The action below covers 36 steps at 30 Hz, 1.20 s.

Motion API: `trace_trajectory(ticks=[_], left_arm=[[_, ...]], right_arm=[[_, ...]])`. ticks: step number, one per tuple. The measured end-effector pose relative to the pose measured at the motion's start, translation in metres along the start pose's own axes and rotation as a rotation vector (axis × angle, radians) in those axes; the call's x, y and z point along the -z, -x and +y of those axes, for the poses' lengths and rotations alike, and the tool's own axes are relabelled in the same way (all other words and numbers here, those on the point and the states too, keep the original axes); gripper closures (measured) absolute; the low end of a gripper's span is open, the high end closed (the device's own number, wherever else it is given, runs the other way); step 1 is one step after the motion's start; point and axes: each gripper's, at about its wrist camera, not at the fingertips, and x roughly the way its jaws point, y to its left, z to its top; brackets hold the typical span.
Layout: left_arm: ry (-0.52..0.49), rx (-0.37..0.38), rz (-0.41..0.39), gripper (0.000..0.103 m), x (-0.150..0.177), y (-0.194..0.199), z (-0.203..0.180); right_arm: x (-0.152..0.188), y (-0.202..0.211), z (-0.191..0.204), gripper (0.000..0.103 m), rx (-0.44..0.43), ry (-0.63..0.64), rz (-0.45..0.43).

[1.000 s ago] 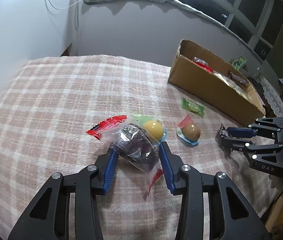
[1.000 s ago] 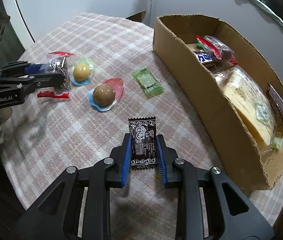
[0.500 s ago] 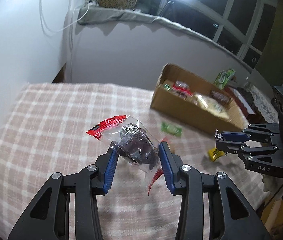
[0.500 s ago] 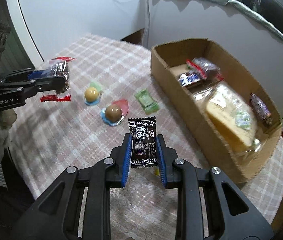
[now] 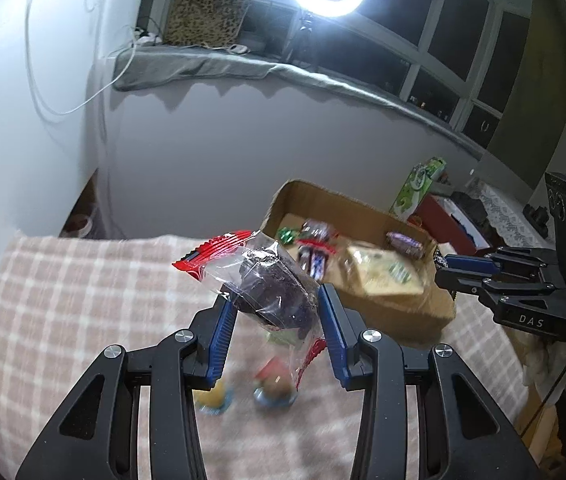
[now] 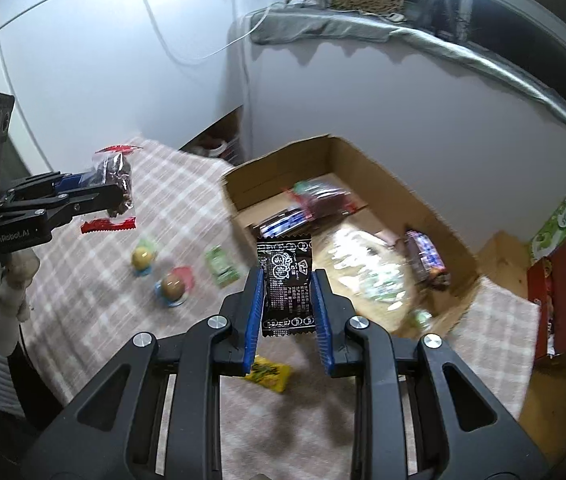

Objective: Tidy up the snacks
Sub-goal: 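Carry both packets into the box and open both grippers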

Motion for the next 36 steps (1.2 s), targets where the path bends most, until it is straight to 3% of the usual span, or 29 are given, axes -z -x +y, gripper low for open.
trace_trajectory(ticks=[10,22,31,32,34,35,36], left_arm=[[-0.042,0.025,0.015,0.063,-0.029,-0.034,-0.022],[-0.020,0.050,0.069,0.063,-0.037,-0.078,-0.032],[-0.020,0.048,0.108,0.061,-0.035,-0.098,-0.037],[-0.022,0.043,0.113,0.060,-0.035,-0.098,-0.038],[-0.022,0.038,0.125,0.049,-0.035,-0.100,-0.039],[-0.021,0.034,0.117,0.049,-0.036,-0.099,-0.039],[-0.020,0.030,0.110,0.048,-0.036,-0.097,-0.039]], right_arm=[[-0.015,-0.005,-0.051,0.078,0.070,-0.076,-0.005],[-0.015,-0.032,-0.095,0.078,0.108,-0.153,0.024],[-0.012,-0.044,-0.094,0.078,0.109,-0.134,0.041],[-0.012,-0.044,-0.093,0.074,0.111,-0.131,0.042],[-0.012,-0.043,-0.091,0.050,0.120,-0.121,0.038],[-0.012,-0.041,-0.089,0.030,0.130,-0.111,0.029],[-0.011,-0.038,-0.087,0.022,0.141,-0.105,0.015]])
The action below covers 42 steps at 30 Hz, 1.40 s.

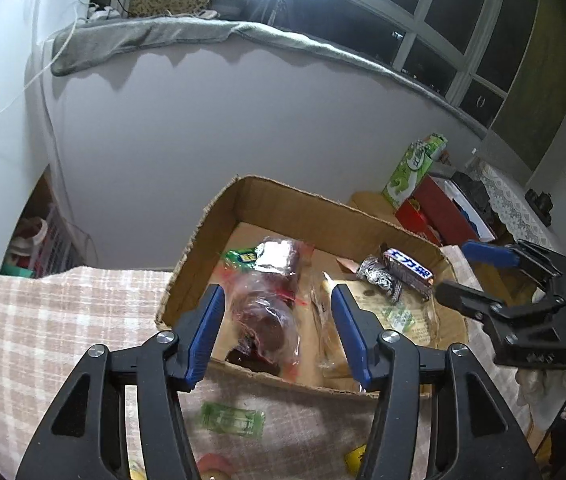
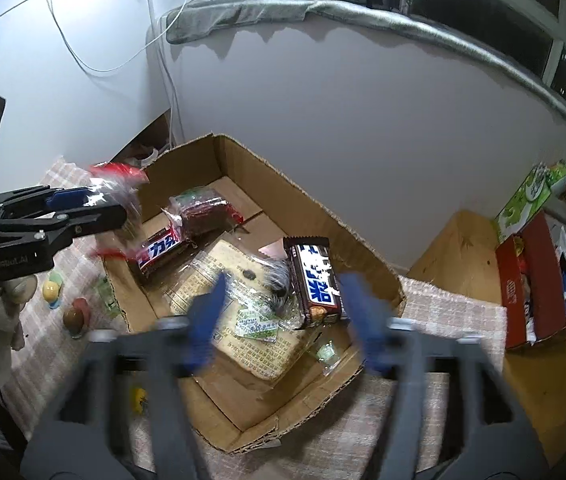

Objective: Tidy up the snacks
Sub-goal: 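Carry both packets into the box and open both grippers, then grasp the yellow candy with the right gripper while the left gripper grasps the round yellow candy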

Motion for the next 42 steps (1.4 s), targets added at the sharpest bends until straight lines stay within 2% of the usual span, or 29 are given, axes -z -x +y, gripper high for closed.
trace_trajectory(ticks=[9,18,32,42], left_arm=[[-0.009,0.000,-0.019,0.048,0.000,0.014,0.000],[0.000,0.005,-0.063,0.048,0.009,0.053,0.010],[0.072,-0.032,-0.089,0.048,0.062,0.115,0.053],[0.099,-0.050,-0.034,0.048,0.107,0.116,0.072]], right_arm=[[-0.001,0.012,0.010,0.022,0.006,0.019,-0.020],[0.006,0.038,0.025,0.022,-0.010,0.034,-0.049],[0.041,0.084,0.063,0.022,-0.096,0.047,-0.090],[0.084,0.084,0.082,0.022,-0.169,0.024,-0.041]])
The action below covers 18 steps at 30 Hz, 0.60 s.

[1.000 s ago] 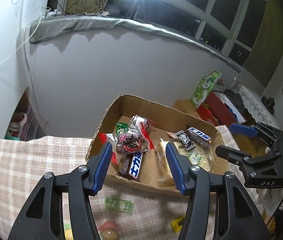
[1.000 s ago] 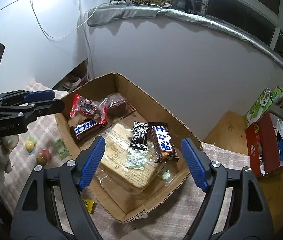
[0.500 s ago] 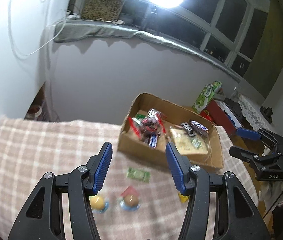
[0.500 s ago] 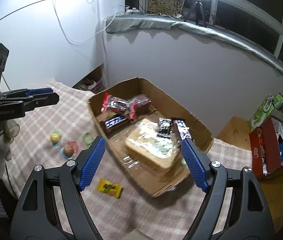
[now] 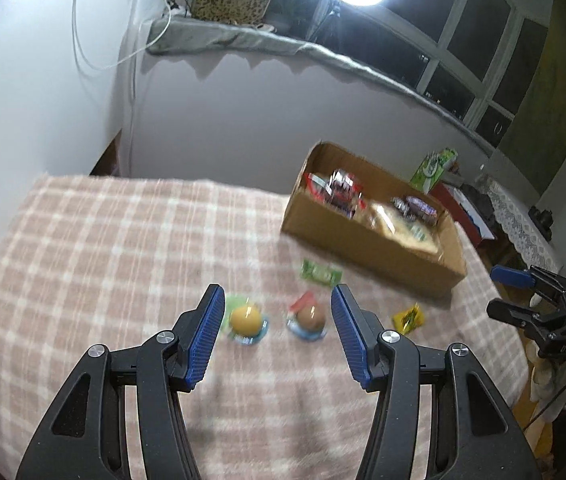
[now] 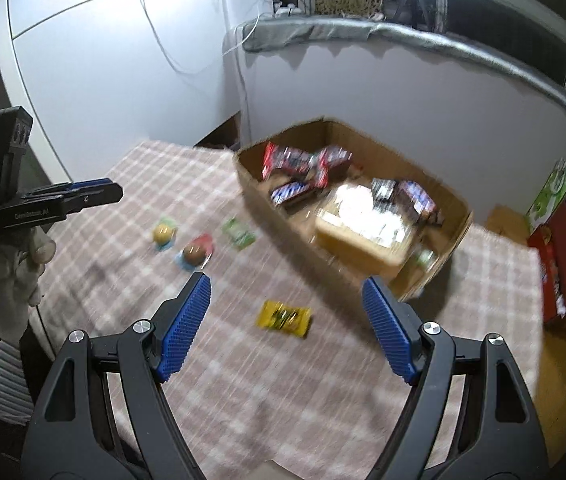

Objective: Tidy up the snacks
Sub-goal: 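Grasp the yellow candy with the right gripper while the left gripper grasps the round yellow candy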

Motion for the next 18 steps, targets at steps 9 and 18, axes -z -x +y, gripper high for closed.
trace_trajectory(ticks=[9,18], left_arm=[[0.020,-0.011,0.069,0.048,0.028,-0.016,0.014],[0.028,-0.015,0.104,0.049,0.031,-0.026,0.022]], right_arm=[[0.040,-0.042,0.001,0.026,-0.011,-0.048,0.119],[0.043,-0.073,-0.006,0.036,0.005,-0.065,0.178]])
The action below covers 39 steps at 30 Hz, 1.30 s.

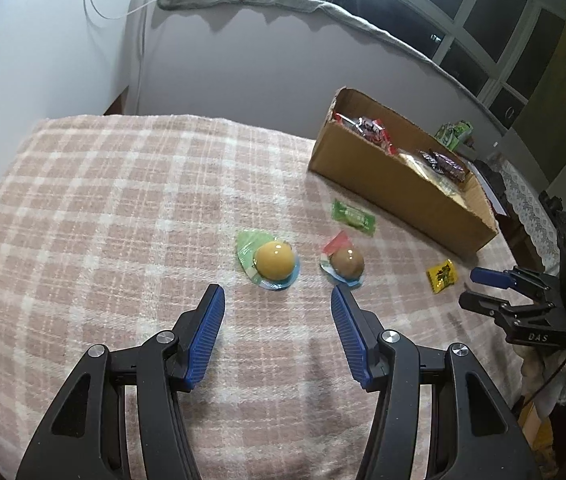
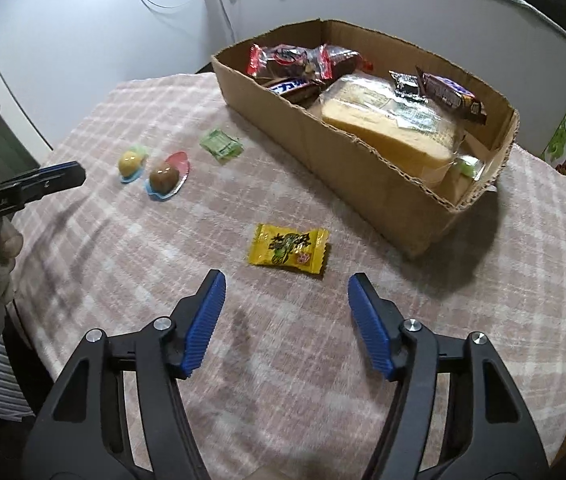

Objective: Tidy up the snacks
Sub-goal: 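Grasp the yellow candy with the right gripper while the left gripper grasps the round yellow candy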

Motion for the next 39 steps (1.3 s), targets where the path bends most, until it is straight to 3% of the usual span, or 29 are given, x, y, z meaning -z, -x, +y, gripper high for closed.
trace_trajectory(ticks=[19,23,28,33,37,39], left_arm=[[-0.074,-0.077,0.042,0.049,-0.019,-0.040,-0.004],[-0.086,-0.085,0.046,0.049,-0.017,-0.047,-0.004],[-0.100,-0.098,0.028,0.064,-0.017,-0.047,-0.006],[-0.134,-0.113,0.013,0.067,-0.013,-0.048,-0.011],[-0.136,-0.108,0.006,0.071,-0.014,-0.047,-0.012],[-0.131,-0.105,0.004,0.080,-0.014,-0.045,-0.011]], right_arm=[[-0.017,-0.036,0.021,0.036,0.043,0.060,0.011],[-0.018,-0.039,0.031,0.045,0.077,0.105,0.006],[-0.018,-0.038,0.036,0.055,0.080,0.135,0.006],[-0.016,-0.037,0.040,0.065,0.074,0.149,0.006],[-0.014,-0.036,0.042,0.067,0.074,0.158,0.008],[-0.014,-0.036,0.043,0.067,0.072,0.156,0.007]])
